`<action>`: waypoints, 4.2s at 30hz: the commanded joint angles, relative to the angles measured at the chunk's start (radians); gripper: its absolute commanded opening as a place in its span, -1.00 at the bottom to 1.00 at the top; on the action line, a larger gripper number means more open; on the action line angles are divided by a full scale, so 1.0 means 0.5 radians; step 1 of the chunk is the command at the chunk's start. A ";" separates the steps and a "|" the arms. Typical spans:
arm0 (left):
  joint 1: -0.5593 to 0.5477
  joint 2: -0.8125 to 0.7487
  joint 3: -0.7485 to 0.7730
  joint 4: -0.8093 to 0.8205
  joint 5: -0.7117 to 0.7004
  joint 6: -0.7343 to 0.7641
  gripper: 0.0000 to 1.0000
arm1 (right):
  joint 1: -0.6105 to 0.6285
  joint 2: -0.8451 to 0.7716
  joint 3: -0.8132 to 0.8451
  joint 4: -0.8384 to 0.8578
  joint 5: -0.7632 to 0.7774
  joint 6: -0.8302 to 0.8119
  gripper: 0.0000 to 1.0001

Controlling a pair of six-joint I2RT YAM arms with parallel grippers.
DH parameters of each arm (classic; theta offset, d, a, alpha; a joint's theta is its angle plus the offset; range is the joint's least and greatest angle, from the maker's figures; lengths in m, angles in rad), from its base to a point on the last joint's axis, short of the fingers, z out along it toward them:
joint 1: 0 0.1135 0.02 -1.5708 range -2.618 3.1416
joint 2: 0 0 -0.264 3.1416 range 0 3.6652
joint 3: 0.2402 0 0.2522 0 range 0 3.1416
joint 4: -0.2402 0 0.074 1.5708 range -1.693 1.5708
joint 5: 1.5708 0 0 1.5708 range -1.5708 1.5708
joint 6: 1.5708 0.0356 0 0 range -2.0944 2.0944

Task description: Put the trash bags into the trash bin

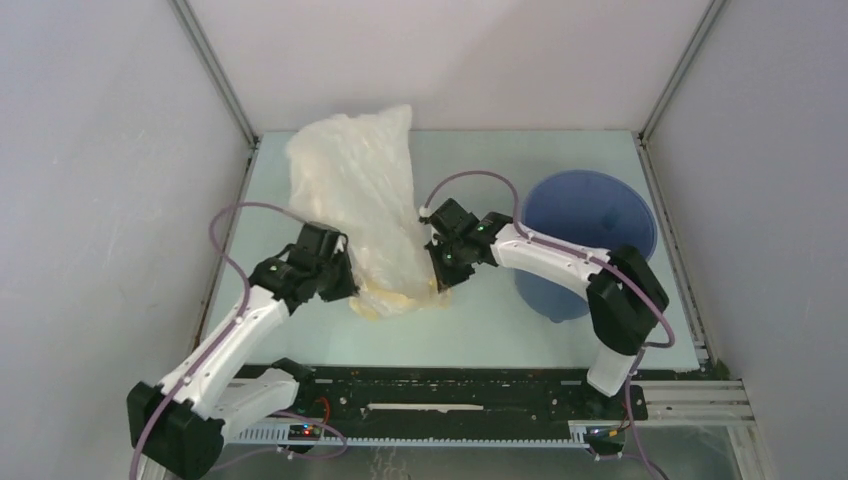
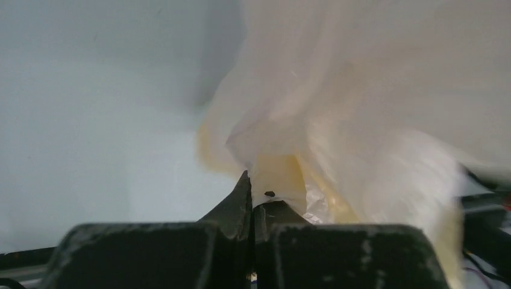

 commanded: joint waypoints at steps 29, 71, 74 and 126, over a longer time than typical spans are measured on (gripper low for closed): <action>0.250 -0.256 0.645 0.195 0.499 -0.619 -1.00 | -0.466 -0.452 0.662 -0.199 -0.477 0.411 -1.00; 0.544 -0.075 1.120 -0.060 0.249 -0.398 -1.00 | -0.361 -0.574 1.023 -1.616 0.886 0.131 0.63; 0.544 -0.099 1.125 -0.063 0.247 -0.382 -1.00 | -0.330 -0.494 0.989 -1.564 0.912 0.090 0.52; 0.571 -0.340 1.420 -0.398 0.247 -0.486 -1.00 | 0.291 -0.219 1.629 -0.944 0.487 -0.485 0.87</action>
